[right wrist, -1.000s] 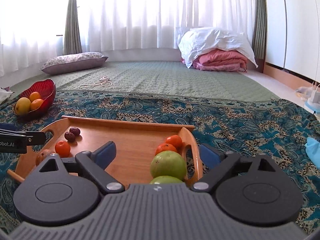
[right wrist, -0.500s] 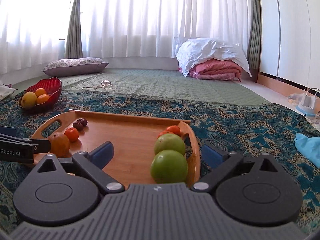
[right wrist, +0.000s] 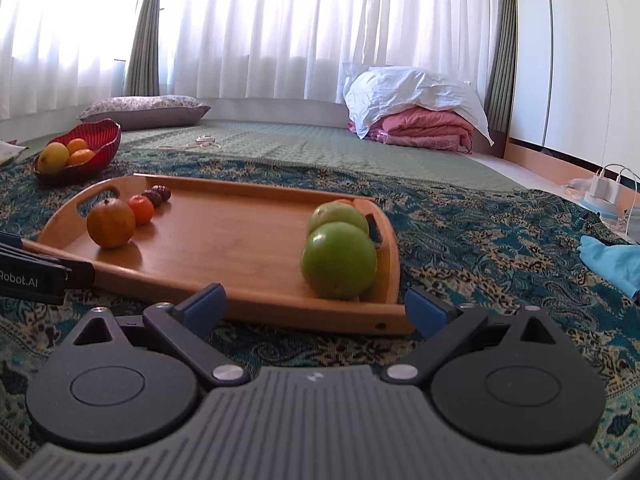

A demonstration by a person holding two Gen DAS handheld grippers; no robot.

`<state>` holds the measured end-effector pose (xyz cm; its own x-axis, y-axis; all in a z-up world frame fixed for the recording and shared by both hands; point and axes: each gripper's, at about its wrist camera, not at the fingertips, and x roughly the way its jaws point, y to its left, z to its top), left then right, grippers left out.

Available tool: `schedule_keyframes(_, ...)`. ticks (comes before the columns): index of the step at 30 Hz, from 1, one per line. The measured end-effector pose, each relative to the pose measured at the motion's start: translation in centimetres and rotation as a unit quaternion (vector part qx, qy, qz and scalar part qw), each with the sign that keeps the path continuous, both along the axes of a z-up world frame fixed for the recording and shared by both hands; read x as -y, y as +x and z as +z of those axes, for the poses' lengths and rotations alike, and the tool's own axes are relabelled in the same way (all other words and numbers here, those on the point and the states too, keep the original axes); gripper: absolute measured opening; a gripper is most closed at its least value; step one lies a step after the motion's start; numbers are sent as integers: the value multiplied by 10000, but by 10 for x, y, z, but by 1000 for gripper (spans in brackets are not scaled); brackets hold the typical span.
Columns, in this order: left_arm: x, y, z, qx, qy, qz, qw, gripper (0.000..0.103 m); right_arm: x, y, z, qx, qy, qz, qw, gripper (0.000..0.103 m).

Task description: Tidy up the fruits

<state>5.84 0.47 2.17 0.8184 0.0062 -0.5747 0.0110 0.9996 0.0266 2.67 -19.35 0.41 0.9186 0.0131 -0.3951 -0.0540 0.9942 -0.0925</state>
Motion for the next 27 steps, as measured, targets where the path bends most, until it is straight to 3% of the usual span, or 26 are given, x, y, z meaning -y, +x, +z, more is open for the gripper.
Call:
schedule_keyframes(18, -5, 8, -25, -252, -89, 128, 9996, 103, -9, 13, -27, -441, -152, 73, 9989, 103)
schedule_keyframes(27, -3, 9, -28, -235, -22, 138, 9996, 103, 1, 23, -32, -788, 201, 68, 9967, 103)
